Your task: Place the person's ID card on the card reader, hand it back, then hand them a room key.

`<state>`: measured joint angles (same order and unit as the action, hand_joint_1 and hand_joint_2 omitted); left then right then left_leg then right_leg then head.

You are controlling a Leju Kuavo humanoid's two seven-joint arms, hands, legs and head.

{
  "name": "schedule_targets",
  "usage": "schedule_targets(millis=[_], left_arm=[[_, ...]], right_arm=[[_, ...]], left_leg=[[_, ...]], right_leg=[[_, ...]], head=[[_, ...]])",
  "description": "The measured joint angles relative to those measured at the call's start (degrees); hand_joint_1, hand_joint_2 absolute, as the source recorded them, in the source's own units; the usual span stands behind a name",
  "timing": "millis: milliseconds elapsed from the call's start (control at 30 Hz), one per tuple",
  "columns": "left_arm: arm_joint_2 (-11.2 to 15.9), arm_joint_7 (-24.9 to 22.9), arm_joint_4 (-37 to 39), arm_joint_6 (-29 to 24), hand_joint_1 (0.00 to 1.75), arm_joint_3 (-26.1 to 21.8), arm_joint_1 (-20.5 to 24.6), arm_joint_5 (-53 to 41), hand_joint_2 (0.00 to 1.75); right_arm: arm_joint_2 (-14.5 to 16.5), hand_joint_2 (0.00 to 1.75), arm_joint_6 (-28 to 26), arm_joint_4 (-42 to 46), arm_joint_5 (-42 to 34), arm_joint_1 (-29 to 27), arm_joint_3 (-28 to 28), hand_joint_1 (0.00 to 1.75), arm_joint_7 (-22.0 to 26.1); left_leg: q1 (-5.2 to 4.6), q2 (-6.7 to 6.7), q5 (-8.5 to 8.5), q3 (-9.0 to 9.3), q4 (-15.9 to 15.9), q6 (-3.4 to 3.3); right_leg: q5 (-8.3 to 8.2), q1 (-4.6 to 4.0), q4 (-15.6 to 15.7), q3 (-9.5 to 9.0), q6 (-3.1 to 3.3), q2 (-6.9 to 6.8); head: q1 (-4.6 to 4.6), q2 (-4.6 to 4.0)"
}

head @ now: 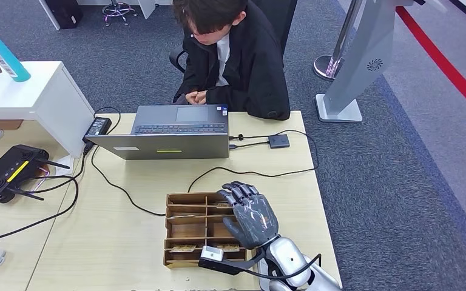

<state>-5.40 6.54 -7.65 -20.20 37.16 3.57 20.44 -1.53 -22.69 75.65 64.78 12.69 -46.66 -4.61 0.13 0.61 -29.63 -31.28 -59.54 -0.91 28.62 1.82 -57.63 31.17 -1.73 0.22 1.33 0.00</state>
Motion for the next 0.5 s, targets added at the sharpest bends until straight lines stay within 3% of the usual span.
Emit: schedule_targets(millis=[500], left_arm=[[0.0,0.0,0.0,0.0,0.0,0.04,0.0,0.06,0.0]], right_arm=[[0.0,1.75,-0.06,0.0,0.0,0.0,0.1,0.68,-0.07]], left_leg=[[0.0,0.0,0.0,0.0,0.0,0.0]], right_leg=[[0.0,0.0,0.0,0.0,0.0,0.0]], head=[[0.0,0.0]])
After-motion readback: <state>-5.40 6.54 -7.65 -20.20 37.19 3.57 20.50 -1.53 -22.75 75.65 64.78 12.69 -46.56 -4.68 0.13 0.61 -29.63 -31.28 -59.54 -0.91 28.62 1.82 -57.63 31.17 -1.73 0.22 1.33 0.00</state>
